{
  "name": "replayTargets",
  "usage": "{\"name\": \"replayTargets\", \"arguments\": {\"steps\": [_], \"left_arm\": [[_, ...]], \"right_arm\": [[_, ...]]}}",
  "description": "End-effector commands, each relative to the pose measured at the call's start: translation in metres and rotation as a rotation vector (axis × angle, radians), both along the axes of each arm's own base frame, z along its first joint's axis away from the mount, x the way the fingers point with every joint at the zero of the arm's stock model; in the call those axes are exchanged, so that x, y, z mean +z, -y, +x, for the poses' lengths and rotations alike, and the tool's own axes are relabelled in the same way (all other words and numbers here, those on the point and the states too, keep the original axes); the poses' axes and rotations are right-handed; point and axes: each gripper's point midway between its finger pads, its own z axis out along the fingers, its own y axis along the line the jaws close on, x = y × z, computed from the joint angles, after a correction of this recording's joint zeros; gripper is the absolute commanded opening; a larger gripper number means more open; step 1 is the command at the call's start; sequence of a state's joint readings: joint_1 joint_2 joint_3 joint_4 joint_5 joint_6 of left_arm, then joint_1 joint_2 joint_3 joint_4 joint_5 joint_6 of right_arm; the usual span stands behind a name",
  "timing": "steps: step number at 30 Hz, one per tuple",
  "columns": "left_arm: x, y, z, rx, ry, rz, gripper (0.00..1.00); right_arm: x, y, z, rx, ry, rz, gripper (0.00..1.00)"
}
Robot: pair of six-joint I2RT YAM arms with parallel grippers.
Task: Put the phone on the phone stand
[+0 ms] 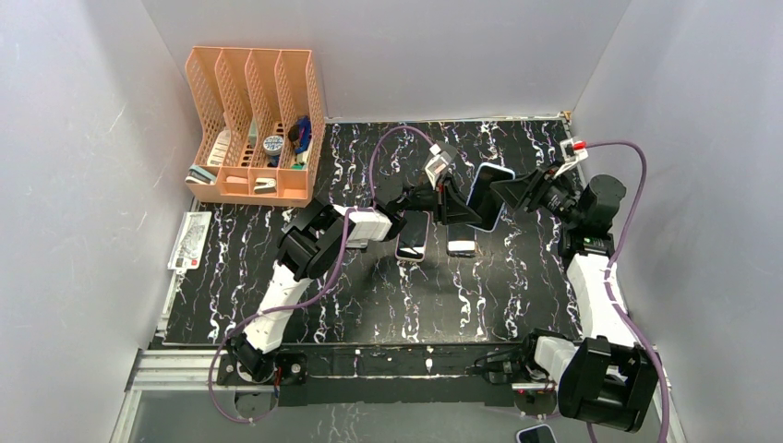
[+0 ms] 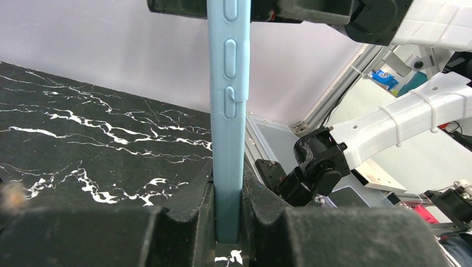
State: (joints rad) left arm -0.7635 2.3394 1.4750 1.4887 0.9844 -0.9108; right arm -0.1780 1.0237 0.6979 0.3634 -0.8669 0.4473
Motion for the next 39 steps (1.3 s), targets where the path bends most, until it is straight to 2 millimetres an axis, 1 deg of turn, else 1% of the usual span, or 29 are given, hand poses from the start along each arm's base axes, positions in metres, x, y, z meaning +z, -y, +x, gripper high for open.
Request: {"name": "replayTargets", "arguments": {"steps": [1, 6, 10, 17, 22, 27, 30, 34, 39], "left_arm": [[0.097, -0.018, -0.027, -0.019, 0.290, -0.282, 0.00], [0.089, -0.013, -0.030, -0.045, 0.274, -0.267, 0.00], [0.085, -0.011, -0.032, -0.056, 0.265, -0.260, 0.00], [0.077, -0.008, -0.032, -0.069, 0.247, -0.245, 0.00], [0.073, -0.006, -0.034, -0.082, 0.240, -0.236, 0.00], [0.071, -0.006, -0.034, -0.088, 0.235, -0.232, 0.00], [0.071, -0.005, -0.035, -0.091, 0.234, -0.232, 0.00], [0.069, -0.004, -0.035, -0.093, 0.231, -0.229, 0.00], [0.069, -0.004, -0.034, -0.088, 0.229, -0.231, 0.00]], "right_arm": [[0.002, 0.000, 0.007, 0.010, 0.049, -0.020, 0.69], [0.014, -0.003, 0.011, 0.054, 0.079, -0.021, 0.67], [0.019, -0.005, 0.013, 0.078, 0.094, -0.012, 0.66], [0.032, -0.005, 0.011, 0.077, 0.136, -0.020, 0.65], [0.039, -0.007, 0.008, 0.095, 0.155, -0.016, 0.65], [0.050, -0.010, 0.006, 0.115, 0.177, -0.013, 0.64], [0.051, -0.011, 0.006, 0.132, 0.173, -0.009, 0.62], [0.052, -0.013, 0.004, 0.152, 0.172, -0.003, 0.61], [0.046, -0.015, 0.002, 0.182, 0.144, -0.005, 0.61]]}}
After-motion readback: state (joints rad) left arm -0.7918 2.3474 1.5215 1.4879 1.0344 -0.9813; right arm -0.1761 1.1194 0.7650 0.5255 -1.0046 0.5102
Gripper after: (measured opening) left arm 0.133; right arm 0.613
